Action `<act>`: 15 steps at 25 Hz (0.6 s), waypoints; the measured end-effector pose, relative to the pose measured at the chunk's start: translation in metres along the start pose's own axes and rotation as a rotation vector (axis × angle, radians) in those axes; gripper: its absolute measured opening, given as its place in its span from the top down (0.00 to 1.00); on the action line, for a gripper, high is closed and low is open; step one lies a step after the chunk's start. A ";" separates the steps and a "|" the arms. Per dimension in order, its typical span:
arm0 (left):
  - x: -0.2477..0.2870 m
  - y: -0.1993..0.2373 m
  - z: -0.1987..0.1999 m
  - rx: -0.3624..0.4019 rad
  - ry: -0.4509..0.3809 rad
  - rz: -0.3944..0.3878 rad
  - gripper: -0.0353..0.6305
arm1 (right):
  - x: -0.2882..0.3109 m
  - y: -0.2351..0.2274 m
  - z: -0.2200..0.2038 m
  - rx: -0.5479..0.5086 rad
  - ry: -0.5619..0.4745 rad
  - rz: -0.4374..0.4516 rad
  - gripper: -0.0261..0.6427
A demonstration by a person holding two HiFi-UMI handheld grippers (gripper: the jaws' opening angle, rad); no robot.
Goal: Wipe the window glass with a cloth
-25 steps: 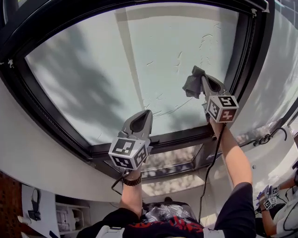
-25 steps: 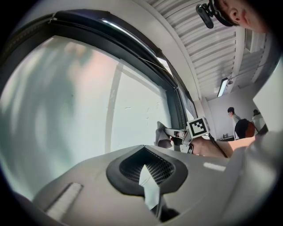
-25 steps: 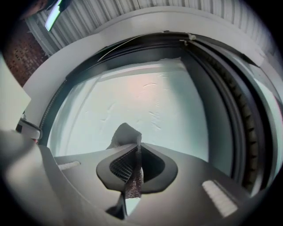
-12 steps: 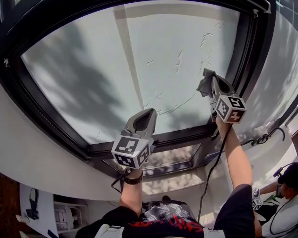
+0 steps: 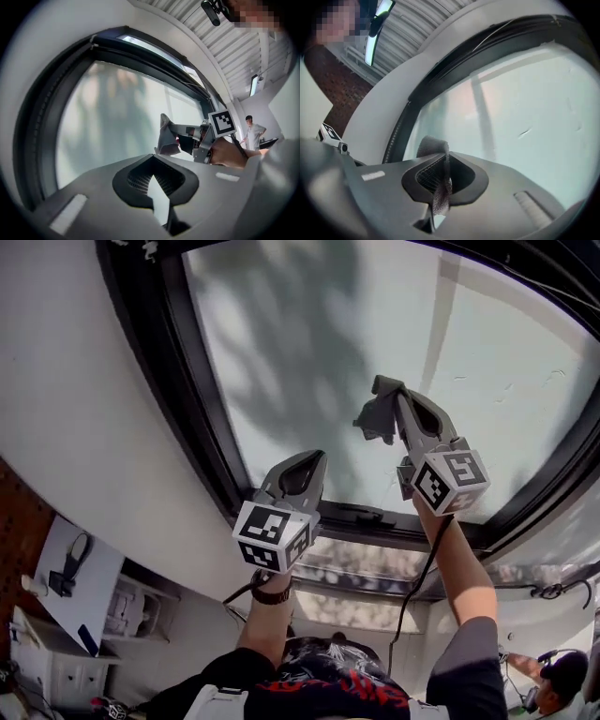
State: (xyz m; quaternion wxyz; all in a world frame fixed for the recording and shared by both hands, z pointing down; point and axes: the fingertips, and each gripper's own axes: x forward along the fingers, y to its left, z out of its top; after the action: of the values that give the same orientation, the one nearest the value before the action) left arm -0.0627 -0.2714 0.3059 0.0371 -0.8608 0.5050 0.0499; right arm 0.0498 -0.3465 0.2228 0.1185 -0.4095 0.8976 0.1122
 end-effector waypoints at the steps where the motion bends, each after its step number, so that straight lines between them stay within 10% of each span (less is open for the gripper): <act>1: -0.016 0.019 0.003 -0.002 -0.006 0.040 0.95 | 0.017 0.022 -0.008 0.017 0.002 0.031 0.94; 9: -0.121 0.129 0.010 0.001 -0.022 0.285 0.95 | 0.134 0.177 -0.074 0.058 0.064 0.245 0.94; 15: -0.150 0.153 0.008 0.005 -0.023 0.338 0.95 | 0.184 0.209 -0.132 0.041 0.141 0.260 0.94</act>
State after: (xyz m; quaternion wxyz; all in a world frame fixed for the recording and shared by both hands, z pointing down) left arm -0.2689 -0.2153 0.3139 0.0361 -0.7630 0.6422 0.0642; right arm -0.2421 -0.3823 0.3132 0.0478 -0.2942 0.9513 0.0792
